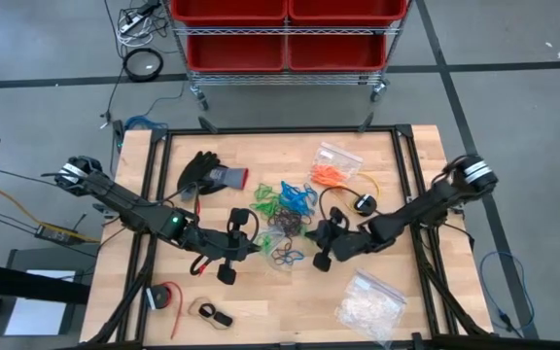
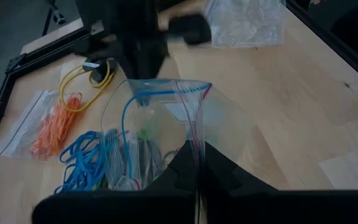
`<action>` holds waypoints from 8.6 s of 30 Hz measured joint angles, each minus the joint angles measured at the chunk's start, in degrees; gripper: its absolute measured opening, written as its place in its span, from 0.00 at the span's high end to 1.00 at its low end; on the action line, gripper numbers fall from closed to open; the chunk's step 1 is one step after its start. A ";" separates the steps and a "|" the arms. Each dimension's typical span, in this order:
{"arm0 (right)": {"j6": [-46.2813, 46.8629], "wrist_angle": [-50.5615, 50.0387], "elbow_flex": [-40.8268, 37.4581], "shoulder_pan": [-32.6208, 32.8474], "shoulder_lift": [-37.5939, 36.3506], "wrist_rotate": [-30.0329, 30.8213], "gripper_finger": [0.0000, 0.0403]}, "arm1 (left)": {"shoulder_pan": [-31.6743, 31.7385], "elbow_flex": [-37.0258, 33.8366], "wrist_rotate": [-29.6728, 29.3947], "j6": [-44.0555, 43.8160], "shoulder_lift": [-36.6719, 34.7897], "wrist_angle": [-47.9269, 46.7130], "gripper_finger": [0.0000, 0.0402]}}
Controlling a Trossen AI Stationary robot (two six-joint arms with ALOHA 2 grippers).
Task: Sort rubber bands
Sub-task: Put the green rubber band into the transparent zip bag
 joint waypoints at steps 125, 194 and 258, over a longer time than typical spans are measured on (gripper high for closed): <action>9.95 -12.53 6.46 -3.84 13.34 -5.19 0.70 | 0.01 -0.02 0.00 -0.02 0.00 2.58 0.96; -15.60 18.04 7.59 -0.39 -11.77 -10.52 1.00 | 0.02 -0.02 0.00 -0.02 0.00 3.06 0.96; -16.25 -44.29 45.24 -18.24 12.92 -62.20 0.97 | 0.02 0.01 0.00 -0.04 0.02 12.10 0.96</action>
